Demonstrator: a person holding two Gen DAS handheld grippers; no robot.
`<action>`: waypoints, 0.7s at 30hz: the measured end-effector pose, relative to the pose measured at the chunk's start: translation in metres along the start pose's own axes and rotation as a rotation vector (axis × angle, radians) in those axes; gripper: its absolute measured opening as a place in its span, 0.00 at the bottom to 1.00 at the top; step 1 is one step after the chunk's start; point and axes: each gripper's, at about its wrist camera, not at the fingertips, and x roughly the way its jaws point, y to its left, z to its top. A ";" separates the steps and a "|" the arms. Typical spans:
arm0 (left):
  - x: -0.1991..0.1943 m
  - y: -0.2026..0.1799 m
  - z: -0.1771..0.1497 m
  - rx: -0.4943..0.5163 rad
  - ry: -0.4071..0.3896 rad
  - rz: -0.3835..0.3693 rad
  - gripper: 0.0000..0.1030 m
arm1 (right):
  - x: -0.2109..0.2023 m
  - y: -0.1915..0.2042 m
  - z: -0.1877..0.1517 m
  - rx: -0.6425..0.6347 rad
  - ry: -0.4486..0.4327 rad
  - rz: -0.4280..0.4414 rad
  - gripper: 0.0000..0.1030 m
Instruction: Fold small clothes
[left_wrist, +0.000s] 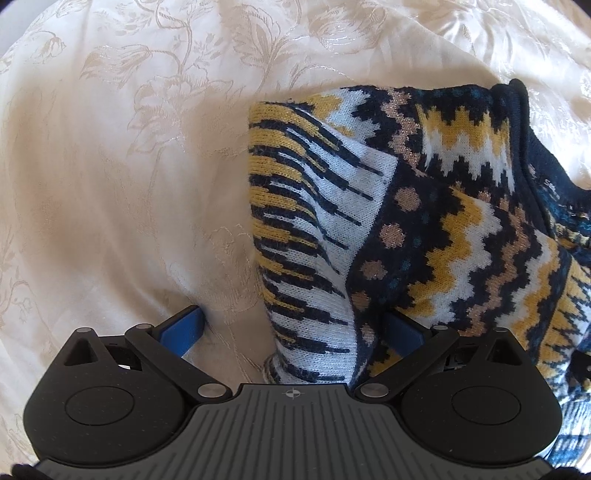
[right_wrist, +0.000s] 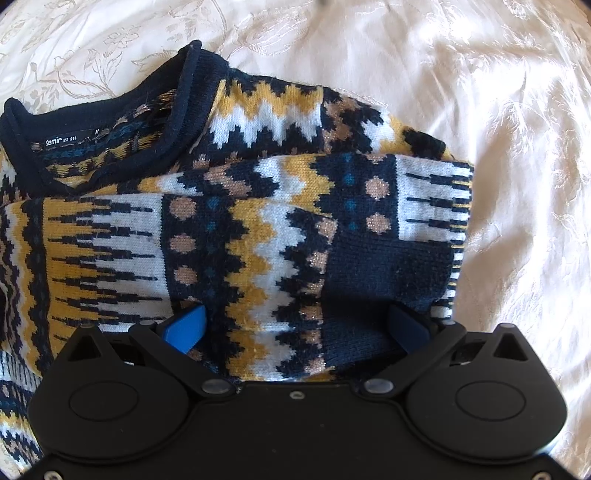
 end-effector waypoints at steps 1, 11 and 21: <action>0.000 0.001 -0.001 -0.006 -0.003 0.000 1.00 | 0.000 0.000 0.001 -0.001 0.000 -0.002 1.00; -0.003 -0.009 -0.010 0.009 -0.020 0.039 1.00 | -0.002 -0.001 -0.008 -0.005 -0.040 0.006 1.00; -0.016 -0.028 -0.015 0.037 -0.035 0.093 0.98 | -0.006 0.000 -0.015 -0.022 -0.040 0.001 1.00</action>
